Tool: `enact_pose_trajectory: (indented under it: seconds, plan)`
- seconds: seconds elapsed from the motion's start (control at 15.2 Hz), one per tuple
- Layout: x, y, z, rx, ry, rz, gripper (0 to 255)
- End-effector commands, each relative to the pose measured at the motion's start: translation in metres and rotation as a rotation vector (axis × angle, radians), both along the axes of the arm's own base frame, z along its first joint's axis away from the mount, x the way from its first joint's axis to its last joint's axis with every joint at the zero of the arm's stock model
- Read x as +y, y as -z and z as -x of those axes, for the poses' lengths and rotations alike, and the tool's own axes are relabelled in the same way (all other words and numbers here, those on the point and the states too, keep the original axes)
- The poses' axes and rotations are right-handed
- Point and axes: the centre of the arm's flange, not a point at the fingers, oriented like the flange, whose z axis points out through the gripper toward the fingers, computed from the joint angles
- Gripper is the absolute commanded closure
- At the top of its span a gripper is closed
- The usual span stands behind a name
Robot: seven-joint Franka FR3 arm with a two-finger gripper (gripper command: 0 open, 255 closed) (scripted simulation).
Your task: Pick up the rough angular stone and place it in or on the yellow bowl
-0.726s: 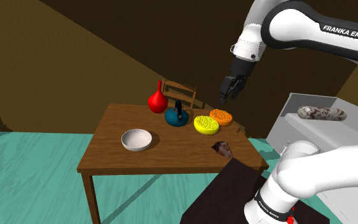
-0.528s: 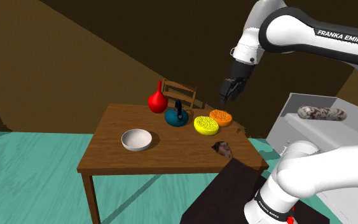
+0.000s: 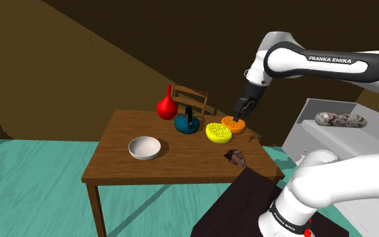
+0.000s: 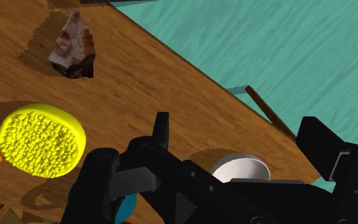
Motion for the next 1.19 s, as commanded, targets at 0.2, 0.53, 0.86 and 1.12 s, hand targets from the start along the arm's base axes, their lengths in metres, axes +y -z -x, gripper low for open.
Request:
enact_pose_trajectory:
  seconds: [0.2,0.53,0.86,1.12]
  plan:
    - [-0.045,0.049,-0.005,-0.001,0.021,-0.022,0]
    - [-0.091,0.099,-0.010,0.000,0.043,-0.044,0]
    - [-0.136,0.151,-0.013,0.000,0.065,-0.066,0]
    - [-0.171,0.193,-0.015,0.001,0.083,-0.084,0]
